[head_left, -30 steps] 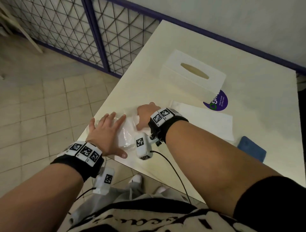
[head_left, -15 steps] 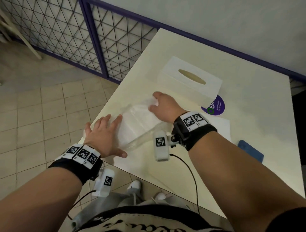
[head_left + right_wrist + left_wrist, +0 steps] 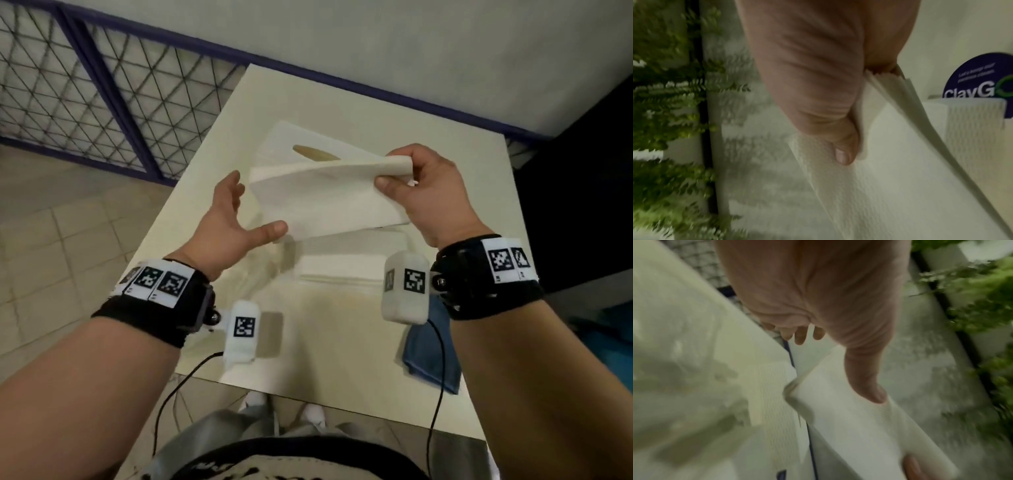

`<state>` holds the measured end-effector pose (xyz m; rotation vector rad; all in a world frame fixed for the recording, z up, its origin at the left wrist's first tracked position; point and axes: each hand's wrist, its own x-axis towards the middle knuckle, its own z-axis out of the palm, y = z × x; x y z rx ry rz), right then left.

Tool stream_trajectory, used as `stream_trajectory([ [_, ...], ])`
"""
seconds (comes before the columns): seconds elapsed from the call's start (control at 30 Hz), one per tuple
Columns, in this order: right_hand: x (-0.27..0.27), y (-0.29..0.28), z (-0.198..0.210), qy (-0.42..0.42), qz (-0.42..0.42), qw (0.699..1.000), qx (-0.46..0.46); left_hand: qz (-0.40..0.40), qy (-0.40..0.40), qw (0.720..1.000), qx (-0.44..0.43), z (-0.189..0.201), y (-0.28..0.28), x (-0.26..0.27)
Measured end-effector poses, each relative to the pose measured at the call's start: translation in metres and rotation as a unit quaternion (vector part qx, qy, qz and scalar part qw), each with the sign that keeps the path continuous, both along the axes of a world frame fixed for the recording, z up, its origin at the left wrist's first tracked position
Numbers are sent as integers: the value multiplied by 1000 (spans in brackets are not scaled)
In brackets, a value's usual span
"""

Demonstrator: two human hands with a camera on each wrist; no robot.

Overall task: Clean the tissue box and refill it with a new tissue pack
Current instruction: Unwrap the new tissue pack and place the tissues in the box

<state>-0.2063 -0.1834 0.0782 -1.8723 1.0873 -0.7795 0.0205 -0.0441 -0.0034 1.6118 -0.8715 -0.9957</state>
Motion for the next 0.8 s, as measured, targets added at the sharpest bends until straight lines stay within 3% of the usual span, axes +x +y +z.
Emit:
stream_trajectory([
  [0.07,-18,-1,-3,-33,-21,999,27,-8,113,993,-42,-3,-21,-14],
  [0.13,-34,-2,-12,-45,-38,997,52,-6,129,989,-72,-7,-36,-27],
  [0.33,-69,-4,-54,-52,-99,988,110,-2,-2,997,-76,-18,-54,-63],
  [0.67,-81,4,-101,-8,-123,982,139,-3,-35,999,-8,-47,-50,-86],
  [0.8,-78,1,-108,32,-153,978,137,-22,-112,993,40,-53,-53,-88],
])
